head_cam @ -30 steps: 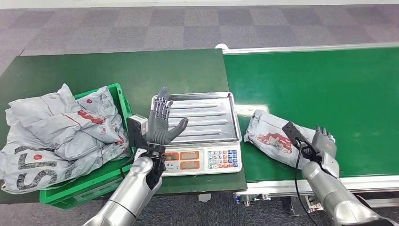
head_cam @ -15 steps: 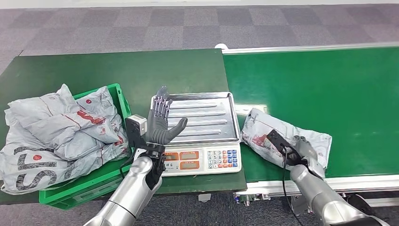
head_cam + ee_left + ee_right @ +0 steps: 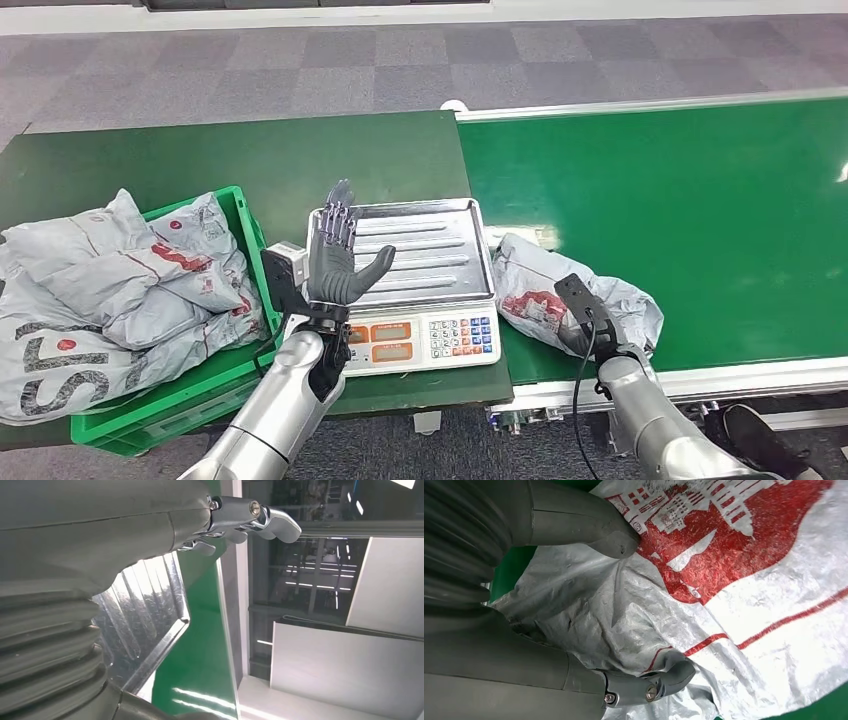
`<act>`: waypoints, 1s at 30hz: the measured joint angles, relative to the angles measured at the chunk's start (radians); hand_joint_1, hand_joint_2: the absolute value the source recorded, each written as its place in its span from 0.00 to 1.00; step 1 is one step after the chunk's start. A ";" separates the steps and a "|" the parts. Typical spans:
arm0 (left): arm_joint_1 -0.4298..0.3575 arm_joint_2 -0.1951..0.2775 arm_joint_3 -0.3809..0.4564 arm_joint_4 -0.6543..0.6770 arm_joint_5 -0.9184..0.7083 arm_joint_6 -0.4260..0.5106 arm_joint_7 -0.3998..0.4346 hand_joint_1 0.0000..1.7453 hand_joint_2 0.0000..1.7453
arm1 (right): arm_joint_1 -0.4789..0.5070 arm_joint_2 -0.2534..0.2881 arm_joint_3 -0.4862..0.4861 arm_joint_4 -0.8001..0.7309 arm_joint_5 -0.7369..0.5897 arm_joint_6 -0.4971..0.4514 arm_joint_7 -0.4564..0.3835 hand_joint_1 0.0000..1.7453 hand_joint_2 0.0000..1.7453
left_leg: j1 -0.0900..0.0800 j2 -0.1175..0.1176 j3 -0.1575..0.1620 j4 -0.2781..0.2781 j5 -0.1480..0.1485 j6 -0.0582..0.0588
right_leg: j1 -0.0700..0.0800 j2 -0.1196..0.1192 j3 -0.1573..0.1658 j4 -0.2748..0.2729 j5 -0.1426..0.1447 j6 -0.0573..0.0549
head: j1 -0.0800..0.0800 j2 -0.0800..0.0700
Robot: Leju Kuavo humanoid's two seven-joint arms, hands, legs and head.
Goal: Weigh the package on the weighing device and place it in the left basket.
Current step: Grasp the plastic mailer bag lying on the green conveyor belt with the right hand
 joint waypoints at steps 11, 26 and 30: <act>0.000 0.002 0.002 -0.003 0.007 0.016 -0.012 0.00 1.00 | 0.010 0.015 -0.102 0.000 -0.094 0.047 -0.119 1.00 1.00 | 0.005 0.004 0.009 0.000 -0.003 -0.004 | 0.003 0.006 0.008 0.000 -0.003 -0.002 | 0.000 0.000; 0.019 0.002 0.027 -0.039 -0.020 0.023 0.003 0.00 1.00 | 0.009 0.033 -0.124 -0.024 0.032 -0.147 -0.176 1.00 1.00 | 0.001 -0.011 0.007 0.000 0.001 -0.002 | 0.003 -0.009 0.003 0.001 -0.004 -0.001 | 0.000 0.000; 0.031 0.003 0.039 -0.049 -0.031 0.030 0.004 0.00 1.00 | 0.006 0.036 -0.124 -0.080 0.026 -0.176 -0.248 1.00 1.00 | 0.000 -0.012 0.003 0.000 0.001 -0.001 | 0.003 -0.010 0.000 0.001 -0.004 0.000 | 0.000 0.000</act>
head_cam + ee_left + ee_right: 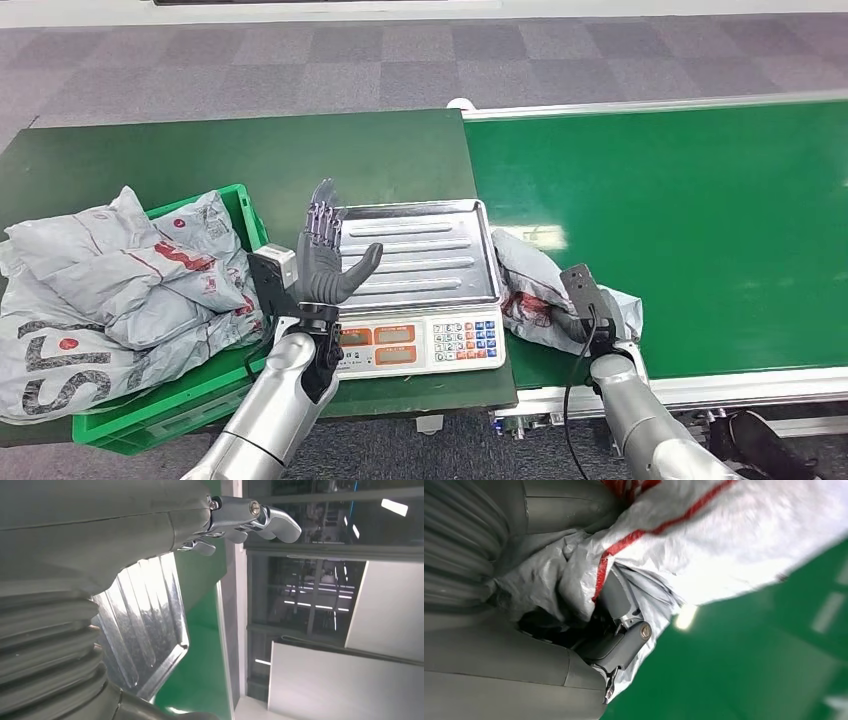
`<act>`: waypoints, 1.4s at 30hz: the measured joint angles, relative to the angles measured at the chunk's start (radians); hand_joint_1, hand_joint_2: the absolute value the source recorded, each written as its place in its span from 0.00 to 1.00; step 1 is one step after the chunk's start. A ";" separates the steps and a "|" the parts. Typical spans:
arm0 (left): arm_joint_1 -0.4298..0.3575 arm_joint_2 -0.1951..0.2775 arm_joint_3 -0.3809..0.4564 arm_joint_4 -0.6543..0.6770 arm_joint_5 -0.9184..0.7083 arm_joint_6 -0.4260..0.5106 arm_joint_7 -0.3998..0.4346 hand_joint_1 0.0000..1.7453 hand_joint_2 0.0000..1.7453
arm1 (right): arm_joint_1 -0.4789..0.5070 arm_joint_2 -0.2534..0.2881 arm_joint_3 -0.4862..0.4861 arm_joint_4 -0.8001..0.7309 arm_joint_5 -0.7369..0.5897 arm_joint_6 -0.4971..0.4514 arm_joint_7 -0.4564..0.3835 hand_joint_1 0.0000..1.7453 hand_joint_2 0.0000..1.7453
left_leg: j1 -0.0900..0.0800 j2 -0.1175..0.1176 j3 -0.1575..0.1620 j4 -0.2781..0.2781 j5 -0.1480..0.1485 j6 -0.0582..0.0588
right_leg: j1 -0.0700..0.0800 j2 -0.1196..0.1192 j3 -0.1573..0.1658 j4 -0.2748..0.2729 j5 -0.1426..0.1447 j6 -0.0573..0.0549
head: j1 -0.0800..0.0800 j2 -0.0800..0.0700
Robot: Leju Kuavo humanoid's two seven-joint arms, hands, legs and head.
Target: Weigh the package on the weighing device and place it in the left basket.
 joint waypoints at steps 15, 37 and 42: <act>0.020 0.021 0.024 0.001 -0.003 0.008 -0.019 0.00 1.00 | 0.028 -0.086 0.009 -0.395 -0.111 -0.046 -0.045 1.00 1.00 | -0.002 -0.009 -0.005 0.001 0.000 0.001 | -0.002 -0.008 -0.003 0.000 -0.002 0.003 | 0.000 0.000; -0.034 -0.008 0.019 0.067 -0.021 0.010 -0.027 0.00 1.00 | 0.094 -0.029 0.259 -0.491 -0.080 0.008 0.022 1.00 1.00 | -0.003 -0.008 -0.006 0.000 0.001 0.001 | -0.003 -0.007 -0.005 0.001 -0.002 0.003 | 0.000 0.000; -0.042 -0.010 0.015 0.081 -0.018 0.019 -0.031 0.00 1.00 | 0.026 0.025 0.326 -0.409 -0.088 0.038 0.026 1.00 1.00 | -0.003 -0.008 -0.006 0.000 0.001 0.001 | -0.003 -0.007 -0.005 0.001 -0.002 0.003 | 0.000 0.000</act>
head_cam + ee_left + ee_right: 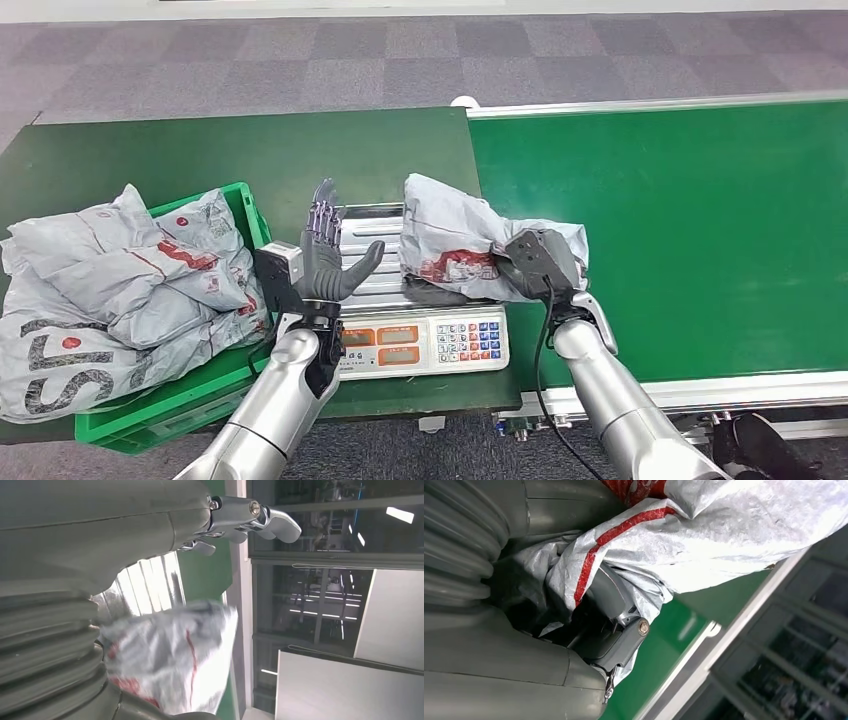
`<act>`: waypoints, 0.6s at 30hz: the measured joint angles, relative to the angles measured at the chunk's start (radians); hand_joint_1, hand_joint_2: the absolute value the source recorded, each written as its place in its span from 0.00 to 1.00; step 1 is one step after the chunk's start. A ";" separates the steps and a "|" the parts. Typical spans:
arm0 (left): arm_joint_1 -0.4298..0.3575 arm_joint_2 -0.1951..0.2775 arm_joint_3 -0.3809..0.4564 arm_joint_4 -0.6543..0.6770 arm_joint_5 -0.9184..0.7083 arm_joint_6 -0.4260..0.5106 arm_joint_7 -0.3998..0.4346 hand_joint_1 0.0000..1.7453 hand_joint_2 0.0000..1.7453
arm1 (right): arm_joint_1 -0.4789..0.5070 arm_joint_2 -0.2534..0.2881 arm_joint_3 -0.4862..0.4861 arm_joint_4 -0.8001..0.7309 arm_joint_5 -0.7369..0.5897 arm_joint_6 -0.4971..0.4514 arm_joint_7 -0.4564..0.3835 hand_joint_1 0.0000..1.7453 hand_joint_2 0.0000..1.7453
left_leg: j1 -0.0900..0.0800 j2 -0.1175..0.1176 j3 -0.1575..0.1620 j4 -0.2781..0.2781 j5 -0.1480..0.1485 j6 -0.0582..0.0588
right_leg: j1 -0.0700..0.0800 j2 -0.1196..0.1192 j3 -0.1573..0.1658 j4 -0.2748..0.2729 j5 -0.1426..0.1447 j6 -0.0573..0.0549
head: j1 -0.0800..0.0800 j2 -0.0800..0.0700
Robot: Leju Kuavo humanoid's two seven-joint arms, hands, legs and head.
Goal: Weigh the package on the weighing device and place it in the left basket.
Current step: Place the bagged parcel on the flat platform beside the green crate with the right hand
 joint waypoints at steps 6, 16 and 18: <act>-0.013 0.000 -0.002 0.015 0.002 0.008 -0.005 0.00 1.00 | -0.038 0.034 0.038 0.047 -0.015 0.042 0.003 1.00 1.00 | 0.000 0.000 0.000 0.000 0.000 0.000 | 0.000 0.000 0.000 0.000 0.000 0.000 | 0.000 0.000; -0.029 0.000 -0.023 0.043 0.016 0.017 -0.008 0.00 1.00 | -0.072 0.054 0.068 0.076 -0.056 0.123 0.006 1.00 1.00 | 0.000 0.000 0.000 0.000 0.000 0.000 | 0.000 0.000 0.000 0.000 0.000 0.000 | 0.000 0.000; -0.032 0.000 -0.031 0.047 0.016 0.018 -0.008 0.00 1.00 | -0.074 0.055 0.074 0.078 -0.063 0.135 0.006 1.00 1.00 | 0.000 0.000 0.000 0.000 0.000 0.000 | 0.000 0.000 0.000 0.000 0.000 0.000 | 0.000 0.000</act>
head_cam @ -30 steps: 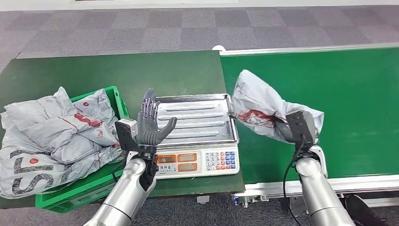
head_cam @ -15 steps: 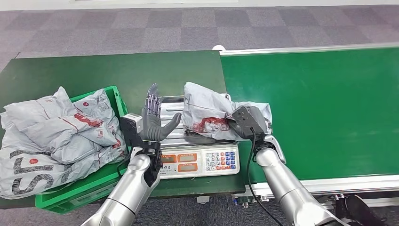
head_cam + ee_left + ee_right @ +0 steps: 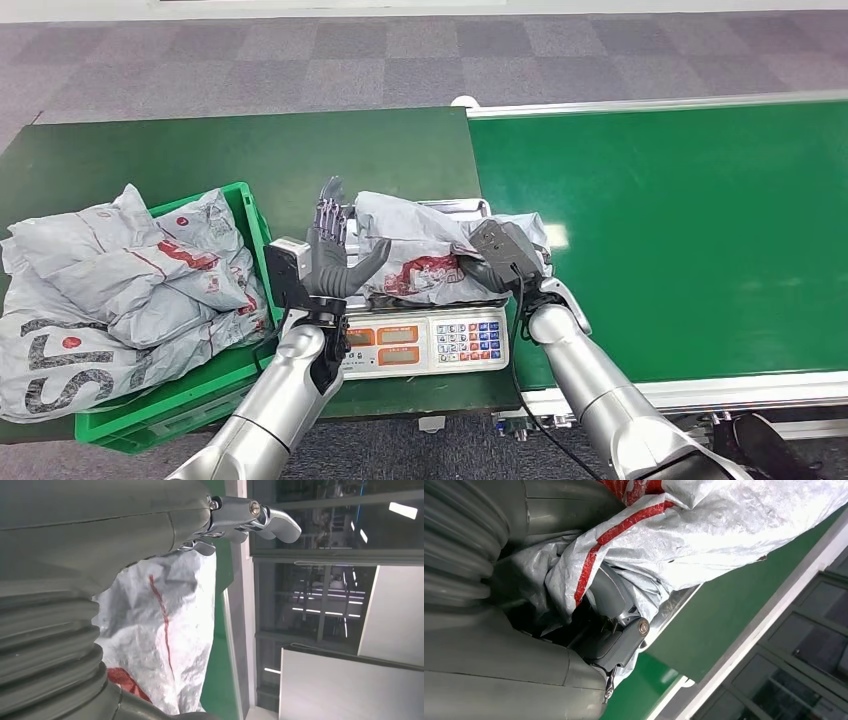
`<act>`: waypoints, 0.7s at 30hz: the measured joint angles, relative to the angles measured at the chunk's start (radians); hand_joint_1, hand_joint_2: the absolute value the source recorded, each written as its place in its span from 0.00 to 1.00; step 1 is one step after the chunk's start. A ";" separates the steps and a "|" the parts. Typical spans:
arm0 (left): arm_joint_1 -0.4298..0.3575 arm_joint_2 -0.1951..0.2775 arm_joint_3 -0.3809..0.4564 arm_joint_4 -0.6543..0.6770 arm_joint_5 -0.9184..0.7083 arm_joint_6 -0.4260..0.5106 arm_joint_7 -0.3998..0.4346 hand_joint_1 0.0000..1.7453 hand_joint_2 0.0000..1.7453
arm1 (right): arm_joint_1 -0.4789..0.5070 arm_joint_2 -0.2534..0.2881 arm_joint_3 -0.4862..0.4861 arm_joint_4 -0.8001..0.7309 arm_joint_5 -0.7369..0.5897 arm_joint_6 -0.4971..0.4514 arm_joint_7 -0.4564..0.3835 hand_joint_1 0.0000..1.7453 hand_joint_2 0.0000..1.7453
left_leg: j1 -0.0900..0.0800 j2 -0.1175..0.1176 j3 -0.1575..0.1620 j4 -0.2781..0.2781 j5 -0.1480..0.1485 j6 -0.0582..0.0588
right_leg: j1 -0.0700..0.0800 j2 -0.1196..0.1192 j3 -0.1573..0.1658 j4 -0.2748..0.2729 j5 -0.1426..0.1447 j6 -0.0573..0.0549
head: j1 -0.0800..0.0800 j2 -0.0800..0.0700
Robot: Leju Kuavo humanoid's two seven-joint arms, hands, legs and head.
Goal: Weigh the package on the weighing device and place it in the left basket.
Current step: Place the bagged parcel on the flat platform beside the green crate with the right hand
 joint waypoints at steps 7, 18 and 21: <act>-0.017 -0.001 -0.020 0.018 0.004 -0.001 0.000 0.00 1.00 | 0.001 -0.001 0.019 0.000 -0.001 0.018 -0.005 1.00 1.00 | 0.000 0.000 0.000 0.000 0.000 0.000 | 0.000 0.000 0.000 0.000 0.000 0.000 | 0.000 0.000; -0.034 -0.003 -0.041 0.043 0.005 -0.008 -0.002 0.00 1.00 | 0.032 -0.018 0.040 -0.030 -0.016 -0.019 -0.033 0.00 1.00 | 0.000 0.000 0.000 0.000 0.000 0.000 | 0.000 0.000 -0.001 0.000 0.000 0.000 | 0.000 0.000; -0.034 -0.003 -0.043 0.045 -0.005 -0.001 -0.012 0.00 1.00 | 0.050 -0.035 0.040 -0.061 -0.037 -0.026 -0.041 0.00 1.00 | 0.000 0.000 0.000 0.000 0.000 0.000 | 0.000 0.000 -0.001 0.000 0.000 0.000 | 0.000 0.000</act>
